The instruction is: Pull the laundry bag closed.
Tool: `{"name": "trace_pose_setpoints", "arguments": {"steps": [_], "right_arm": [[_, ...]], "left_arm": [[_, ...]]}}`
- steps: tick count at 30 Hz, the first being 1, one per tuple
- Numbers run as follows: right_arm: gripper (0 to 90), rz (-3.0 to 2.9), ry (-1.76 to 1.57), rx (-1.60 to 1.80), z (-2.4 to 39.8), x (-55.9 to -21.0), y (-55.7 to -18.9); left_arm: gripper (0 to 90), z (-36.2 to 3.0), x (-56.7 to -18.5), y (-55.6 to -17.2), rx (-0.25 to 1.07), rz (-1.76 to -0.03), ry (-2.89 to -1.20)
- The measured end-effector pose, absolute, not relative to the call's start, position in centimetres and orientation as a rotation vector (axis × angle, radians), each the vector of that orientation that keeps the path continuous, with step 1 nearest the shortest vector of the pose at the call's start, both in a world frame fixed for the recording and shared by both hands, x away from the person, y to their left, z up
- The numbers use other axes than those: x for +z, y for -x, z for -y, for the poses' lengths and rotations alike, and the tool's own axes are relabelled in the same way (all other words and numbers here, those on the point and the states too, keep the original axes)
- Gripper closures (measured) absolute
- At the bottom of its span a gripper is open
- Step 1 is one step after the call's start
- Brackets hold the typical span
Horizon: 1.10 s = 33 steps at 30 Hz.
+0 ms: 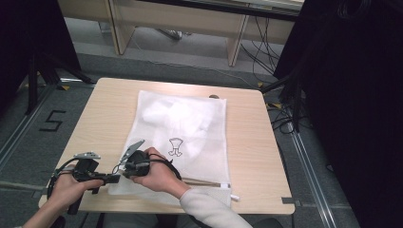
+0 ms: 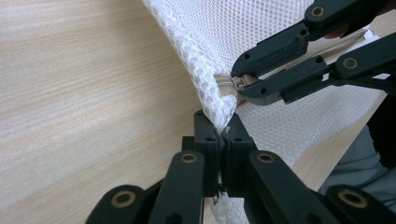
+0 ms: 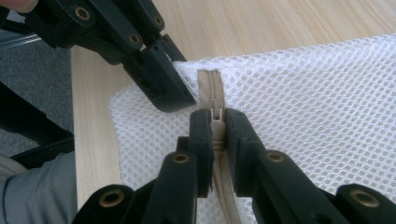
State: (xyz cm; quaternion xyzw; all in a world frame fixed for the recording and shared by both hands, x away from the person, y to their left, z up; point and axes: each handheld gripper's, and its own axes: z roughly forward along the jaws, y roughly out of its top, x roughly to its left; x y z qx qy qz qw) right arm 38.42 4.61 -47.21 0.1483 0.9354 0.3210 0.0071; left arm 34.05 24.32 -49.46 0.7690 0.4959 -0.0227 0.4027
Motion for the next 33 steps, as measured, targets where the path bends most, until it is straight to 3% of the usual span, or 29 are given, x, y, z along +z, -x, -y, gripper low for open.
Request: {"name": "trace_pose_setpoints", "arguments": {"steps": [33], "right_arm": [[82.5, -2.932, -0.438, 0.979, -3.97, -47.36, -38.34]], "left_arm": [[86.5, -24.16, -49.58, -33.99, -0.039, -1.249, -1.929]]}}
